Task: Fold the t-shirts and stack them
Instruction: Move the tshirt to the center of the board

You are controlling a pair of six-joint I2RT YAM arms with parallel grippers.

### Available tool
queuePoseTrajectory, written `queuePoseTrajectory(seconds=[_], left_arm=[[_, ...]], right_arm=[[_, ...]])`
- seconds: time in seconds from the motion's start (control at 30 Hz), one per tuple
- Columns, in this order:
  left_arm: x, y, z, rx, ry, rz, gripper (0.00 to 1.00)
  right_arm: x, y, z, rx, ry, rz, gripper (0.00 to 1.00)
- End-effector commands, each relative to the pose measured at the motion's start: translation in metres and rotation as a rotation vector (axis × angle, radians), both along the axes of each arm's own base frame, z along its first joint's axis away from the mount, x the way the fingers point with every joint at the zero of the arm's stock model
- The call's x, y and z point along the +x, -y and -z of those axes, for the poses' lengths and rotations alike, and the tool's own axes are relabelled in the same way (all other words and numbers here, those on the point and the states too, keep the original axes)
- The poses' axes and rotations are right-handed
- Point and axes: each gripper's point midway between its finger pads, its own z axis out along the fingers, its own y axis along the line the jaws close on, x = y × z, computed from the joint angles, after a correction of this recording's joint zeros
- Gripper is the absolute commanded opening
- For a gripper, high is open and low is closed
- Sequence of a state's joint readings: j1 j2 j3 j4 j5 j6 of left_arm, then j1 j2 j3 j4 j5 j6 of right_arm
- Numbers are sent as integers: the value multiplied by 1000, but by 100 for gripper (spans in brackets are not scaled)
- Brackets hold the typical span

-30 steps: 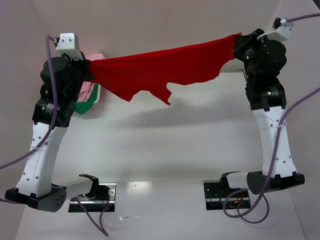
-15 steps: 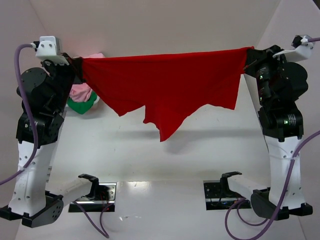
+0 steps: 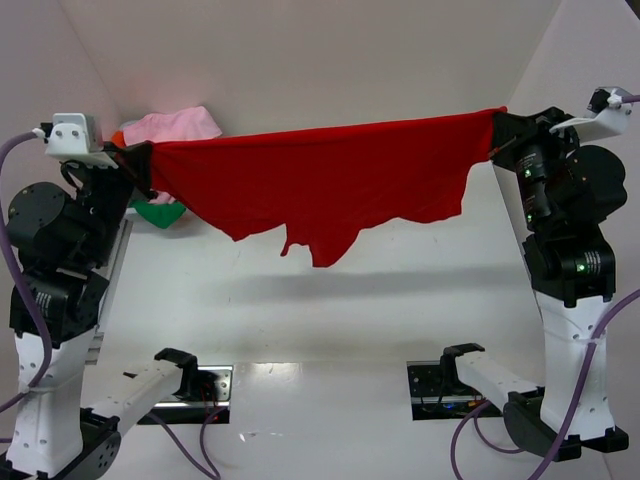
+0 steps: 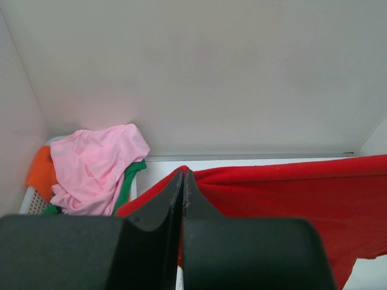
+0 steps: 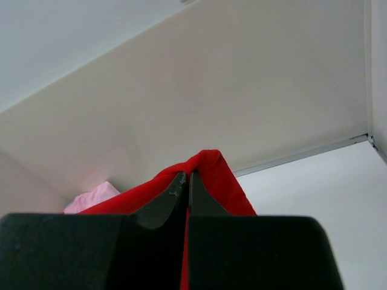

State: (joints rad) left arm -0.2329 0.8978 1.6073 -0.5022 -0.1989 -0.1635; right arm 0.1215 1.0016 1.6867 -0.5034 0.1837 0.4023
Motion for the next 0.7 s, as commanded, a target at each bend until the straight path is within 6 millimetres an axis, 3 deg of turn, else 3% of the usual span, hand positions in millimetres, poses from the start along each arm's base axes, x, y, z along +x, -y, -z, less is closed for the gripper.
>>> queuePoseTrajectory(seconds=[0.0,0.3,0.37,0.67], left_arm=[[-9,-12,-15,-26,56,-52,0],[-14,-9,-9,-32,53,-34,0],[-6,-2,6,-27,16,-3,0],[-9,10,39,5,-34,67,0]], right_arm=[[-5,4,-6,11,29,15,0],[-12,7,-6,14,37,24,0],[-12,7,-4,4,26,25,0],[-15,14,7,10,12,65,0]])
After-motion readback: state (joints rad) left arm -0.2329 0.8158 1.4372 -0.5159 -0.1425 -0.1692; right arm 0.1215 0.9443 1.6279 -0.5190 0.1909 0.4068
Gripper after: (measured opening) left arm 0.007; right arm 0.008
